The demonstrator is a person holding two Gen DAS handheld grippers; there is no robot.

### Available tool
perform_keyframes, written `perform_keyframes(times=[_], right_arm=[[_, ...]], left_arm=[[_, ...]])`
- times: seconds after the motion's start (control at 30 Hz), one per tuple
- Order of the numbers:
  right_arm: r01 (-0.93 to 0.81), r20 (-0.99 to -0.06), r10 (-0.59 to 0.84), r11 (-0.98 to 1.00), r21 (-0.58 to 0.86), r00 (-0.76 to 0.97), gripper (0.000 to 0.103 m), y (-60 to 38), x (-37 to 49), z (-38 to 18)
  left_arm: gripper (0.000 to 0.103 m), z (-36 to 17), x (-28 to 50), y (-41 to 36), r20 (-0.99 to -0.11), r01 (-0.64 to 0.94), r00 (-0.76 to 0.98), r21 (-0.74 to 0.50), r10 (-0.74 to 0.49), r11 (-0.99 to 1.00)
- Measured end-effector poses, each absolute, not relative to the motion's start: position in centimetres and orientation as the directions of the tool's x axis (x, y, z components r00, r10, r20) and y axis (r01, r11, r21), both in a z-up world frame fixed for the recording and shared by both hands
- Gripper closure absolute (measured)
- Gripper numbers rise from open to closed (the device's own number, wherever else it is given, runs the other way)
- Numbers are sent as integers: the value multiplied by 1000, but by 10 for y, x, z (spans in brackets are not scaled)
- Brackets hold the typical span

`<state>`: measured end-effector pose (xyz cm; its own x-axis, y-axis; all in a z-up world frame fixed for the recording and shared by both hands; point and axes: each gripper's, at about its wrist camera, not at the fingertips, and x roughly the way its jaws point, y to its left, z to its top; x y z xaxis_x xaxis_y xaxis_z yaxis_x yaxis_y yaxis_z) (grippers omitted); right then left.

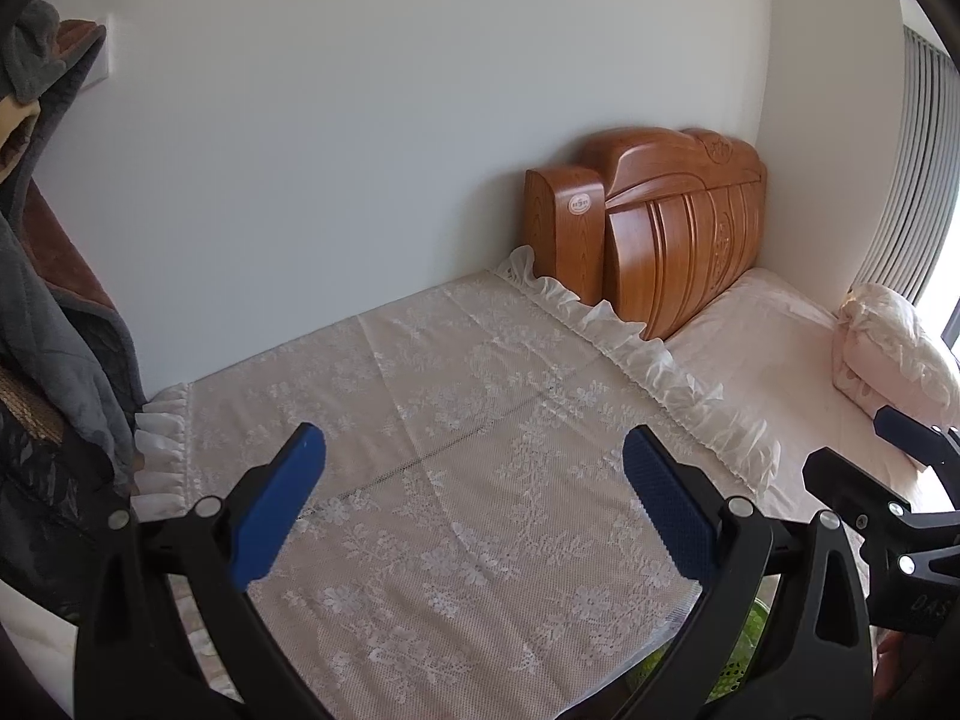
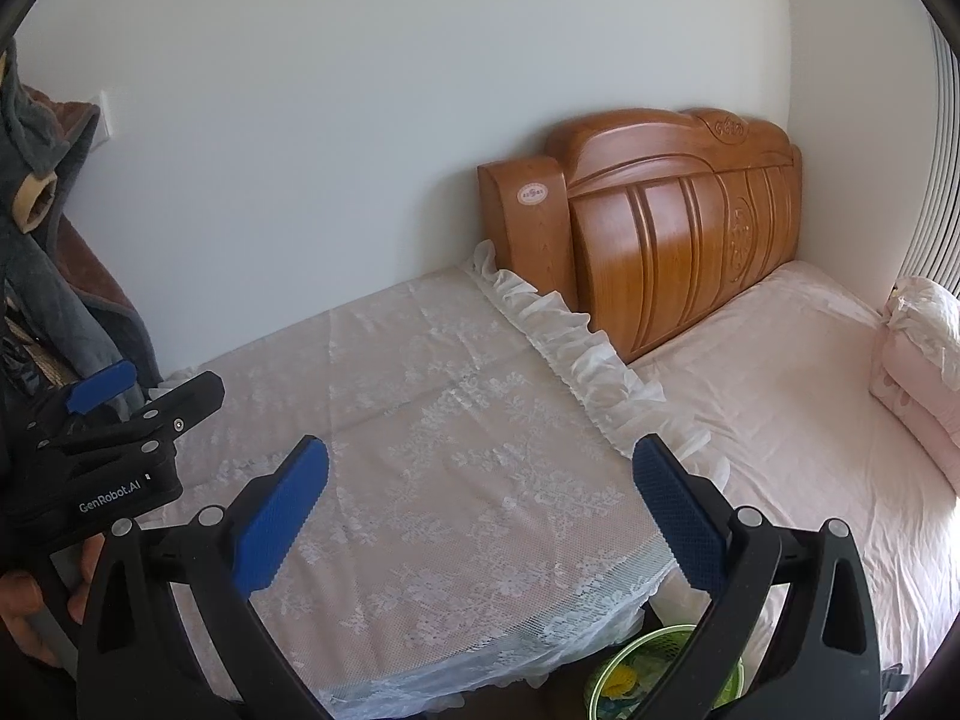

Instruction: Collect trash

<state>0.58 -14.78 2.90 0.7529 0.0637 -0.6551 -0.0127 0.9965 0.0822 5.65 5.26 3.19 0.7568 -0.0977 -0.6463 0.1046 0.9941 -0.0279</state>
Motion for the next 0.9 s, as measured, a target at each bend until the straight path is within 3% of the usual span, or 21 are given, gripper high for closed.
perform_keyframes(times=[0.9], right_arm=[[-13,-665,61,997,77,745,2,-151,3,28]], left_arm=[[8,30,56,49,-652,124,751,-22,-108,992]])
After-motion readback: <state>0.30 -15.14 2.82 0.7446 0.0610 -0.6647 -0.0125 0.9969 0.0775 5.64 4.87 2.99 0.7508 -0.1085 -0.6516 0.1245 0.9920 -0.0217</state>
